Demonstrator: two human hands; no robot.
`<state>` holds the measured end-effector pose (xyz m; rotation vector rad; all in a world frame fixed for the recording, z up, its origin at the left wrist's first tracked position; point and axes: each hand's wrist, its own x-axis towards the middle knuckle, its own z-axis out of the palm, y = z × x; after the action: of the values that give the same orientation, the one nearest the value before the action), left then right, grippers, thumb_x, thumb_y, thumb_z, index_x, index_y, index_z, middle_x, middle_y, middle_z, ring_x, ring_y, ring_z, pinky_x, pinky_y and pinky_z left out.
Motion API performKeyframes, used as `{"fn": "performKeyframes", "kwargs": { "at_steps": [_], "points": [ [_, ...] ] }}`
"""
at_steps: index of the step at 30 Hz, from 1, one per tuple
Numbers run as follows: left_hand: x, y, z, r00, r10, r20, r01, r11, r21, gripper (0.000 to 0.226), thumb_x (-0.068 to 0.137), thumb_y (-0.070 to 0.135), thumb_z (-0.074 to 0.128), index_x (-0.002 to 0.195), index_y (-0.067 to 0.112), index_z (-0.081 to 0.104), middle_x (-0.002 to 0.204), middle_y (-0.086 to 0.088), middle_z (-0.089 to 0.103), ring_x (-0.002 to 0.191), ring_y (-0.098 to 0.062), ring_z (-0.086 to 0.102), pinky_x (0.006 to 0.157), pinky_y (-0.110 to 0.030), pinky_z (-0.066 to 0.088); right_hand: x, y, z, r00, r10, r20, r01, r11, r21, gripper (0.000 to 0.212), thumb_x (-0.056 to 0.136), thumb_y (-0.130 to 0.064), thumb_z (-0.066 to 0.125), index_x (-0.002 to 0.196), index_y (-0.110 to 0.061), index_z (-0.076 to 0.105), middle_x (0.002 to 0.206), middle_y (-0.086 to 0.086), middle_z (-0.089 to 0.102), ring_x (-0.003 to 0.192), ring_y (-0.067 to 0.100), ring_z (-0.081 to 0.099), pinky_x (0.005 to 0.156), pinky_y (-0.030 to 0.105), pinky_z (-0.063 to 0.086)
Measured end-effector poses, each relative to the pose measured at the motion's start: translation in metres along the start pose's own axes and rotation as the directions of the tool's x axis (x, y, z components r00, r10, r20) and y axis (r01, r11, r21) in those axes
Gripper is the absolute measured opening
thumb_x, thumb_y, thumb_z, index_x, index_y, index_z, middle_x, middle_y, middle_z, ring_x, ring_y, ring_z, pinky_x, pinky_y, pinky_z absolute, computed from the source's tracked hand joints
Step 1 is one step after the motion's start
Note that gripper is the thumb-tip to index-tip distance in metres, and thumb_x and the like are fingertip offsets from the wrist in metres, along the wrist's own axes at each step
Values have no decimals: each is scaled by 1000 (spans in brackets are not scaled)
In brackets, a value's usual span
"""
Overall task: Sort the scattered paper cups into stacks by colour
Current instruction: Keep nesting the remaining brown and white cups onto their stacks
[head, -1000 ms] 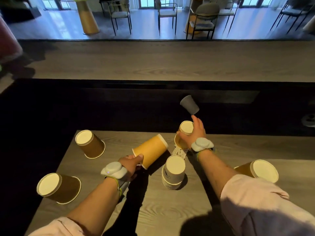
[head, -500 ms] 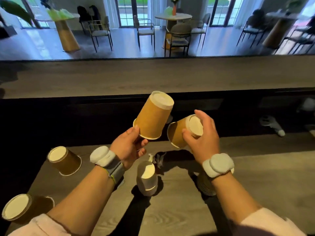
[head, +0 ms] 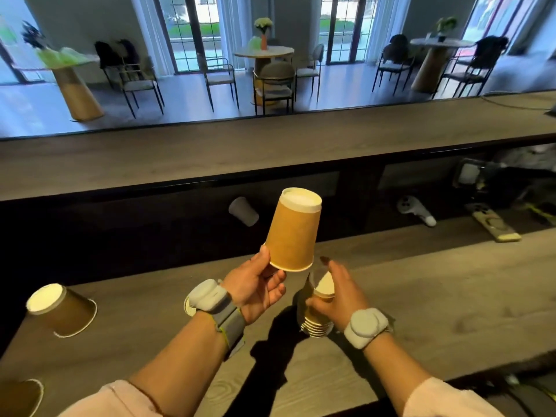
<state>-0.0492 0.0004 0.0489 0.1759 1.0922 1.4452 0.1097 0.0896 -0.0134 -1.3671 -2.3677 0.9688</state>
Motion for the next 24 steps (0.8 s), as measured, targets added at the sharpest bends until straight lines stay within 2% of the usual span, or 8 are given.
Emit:
{"fn": "performKeyframes", "kwargs": {
  "at_steps": [4, 7, 9, 12, 14, 18, 22, 24],
  "points": [
    [8, -17, 8, 1000, -3, 13, 2, 1000, 26, 22, 92, 36, 45, 83, 20, 57, 52, 4, 62, 46, -7, 59, 49, -21, 51, -10, 2, -21, 982, -77, -170, 144, 891, 430, 107, 58, -60, 77, 143, -48, 14, 152, -15, 27, 137, 6, 27, 109, 36, 30],
    [13, -27, 19, 997, -29, 66, 22, 993, 114, 21, 92, 36, 46, 88, 22, 61, 57, 3, 63, 50, -7, 60, 51, -22, 53, -9, -7, -42, 963, -127, -239, 257, 706, 659, 99, 53, -53, 78, 134, -55, 22, 143, -21, 38, 131, 0, 37, 106, 30, 34],
    [16, -34, 25, 994, -35, 100, 15, 981, 192, 21, 93, 34, 47, 89, 20, 62, 60, 2, 63, 54, -7, 60, 52, -21, 53, -5, -13, -52, 956, -116, -268, 269, 705, 656, 89, 48, -51, 80, 124, -56, 33, 127, -26, 49, 116, -8, 50, 93, 22, 44],
    [17, -39, 29, 999, 54, 2, -51, 929, 366, 20, 90, 34, 52, 93, 19, 65, 70, 2, 66, 64, -9, 61, 51, -21, 50, -1, -12, -50, 954, -80, -288, 244, 765, 596, 77, 48, -52, 80, 112, -61, 37, 111, -31, 52, 103, -11, 53, 80, 13, 42],
    [13, -38, 23, 979, 156, -131, -84, 895, 439, 16, 87, 34, 57, 99, 24, 63, 85, 6, 68, 76, -10, 63, 52, -22, 49, 2, -4, -36, 971, -84, -223, 200, 793, 575, 80, 55, -44, 83, 115, -60, 32, 114, -29, 50, 107, -4, 51, 83, 15, 42],
    [-4, -26, -5, 951, 182, -251, -58, 901, 430, 9, 85, 35, 59, 94, 32, 62, 97, 6, 64, 83, -13, 58, 61, -26, 45, 6, 18, 14, 1000, -18, 10, 11, 884, 468, 87, 65, -24, 84, 135, -31, 32, 119, -12, 49, 119, 16, 50, 92, 26, 40],
    [-16, -16, -24, 947, 178, -268, -55, 910, 410, 11, 84, 34, 60, 92, 30, 66, 92, 6, 66, 76, -13, 56, 58, -26, 42, 3, 36, 28, 994, 103, 36, -108, 884, 455, 91, 65, -18, 85, 139, -21, 31, 134, 1, 50, 124, 22, 48, 98, 32, 40],
    [-25, -14, -37, 939, 194, -286, -70, 917, 392, 13, 82, 35, 61, 94, 31, 67, 90, 6, 68, 76, -13, 58, 56, -25, 43, 0, 30, 27, 994, 110, 4, -102, 908, 407, 106, 64, -24, 85, 146, -23, 18, 151, 6, 32, 136, 25, 35, 110, 45, 35]
  ]
}}
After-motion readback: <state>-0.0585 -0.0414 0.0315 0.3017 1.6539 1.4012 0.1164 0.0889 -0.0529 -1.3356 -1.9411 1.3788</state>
